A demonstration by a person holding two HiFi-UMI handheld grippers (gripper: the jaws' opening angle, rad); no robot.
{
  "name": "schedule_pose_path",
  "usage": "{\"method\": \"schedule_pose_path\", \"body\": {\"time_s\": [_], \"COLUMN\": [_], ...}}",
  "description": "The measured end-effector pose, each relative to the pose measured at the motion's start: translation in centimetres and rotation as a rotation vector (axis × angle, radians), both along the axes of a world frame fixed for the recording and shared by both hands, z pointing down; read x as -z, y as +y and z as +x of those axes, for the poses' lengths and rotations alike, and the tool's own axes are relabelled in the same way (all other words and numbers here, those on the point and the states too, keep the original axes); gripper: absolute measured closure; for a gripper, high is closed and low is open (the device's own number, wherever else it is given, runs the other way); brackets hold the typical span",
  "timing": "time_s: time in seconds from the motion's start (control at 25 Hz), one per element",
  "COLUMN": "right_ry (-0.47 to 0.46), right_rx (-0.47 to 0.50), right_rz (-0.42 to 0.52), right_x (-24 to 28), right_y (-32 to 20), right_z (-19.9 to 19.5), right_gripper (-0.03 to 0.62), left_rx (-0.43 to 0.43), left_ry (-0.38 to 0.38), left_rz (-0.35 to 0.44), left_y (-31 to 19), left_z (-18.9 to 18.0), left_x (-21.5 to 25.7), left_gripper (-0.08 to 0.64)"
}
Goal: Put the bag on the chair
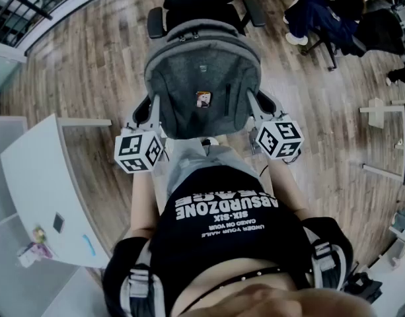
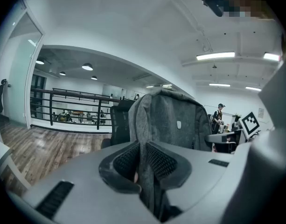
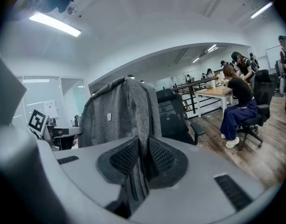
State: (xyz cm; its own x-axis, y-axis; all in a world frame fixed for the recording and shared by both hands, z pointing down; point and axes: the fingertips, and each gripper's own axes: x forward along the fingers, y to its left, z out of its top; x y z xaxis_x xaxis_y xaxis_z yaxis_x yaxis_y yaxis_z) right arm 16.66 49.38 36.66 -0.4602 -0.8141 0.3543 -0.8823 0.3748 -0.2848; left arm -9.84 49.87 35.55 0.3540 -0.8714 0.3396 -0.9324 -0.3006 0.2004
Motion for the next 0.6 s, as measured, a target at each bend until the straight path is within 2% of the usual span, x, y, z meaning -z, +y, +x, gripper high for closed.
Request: {"method": "schedule_pose_path", "body": {"time_s": [0.32, 0.6], "right_ry": [0.003, 0.011], "right_rx": [-0.021, -0.053], "right_rz": [-0.025, -0.052], "right_x": [-0.7, -1.2], "right_y": [-4.8, -10.4], "right_z": [-1.2, -3.4], "right_gripper": [0.526, 0.526], "left_rx": [-0.015, -0.081], "left_ry": [0.009, 0.015], "left_rz": [-0.013, -0.028], "left_y": [-5.1, -11.7], "left_z": [-1.2, -3.4], "left_x": [-0.7, -1.5], "left_gripper": [0.500, 0.500]}}
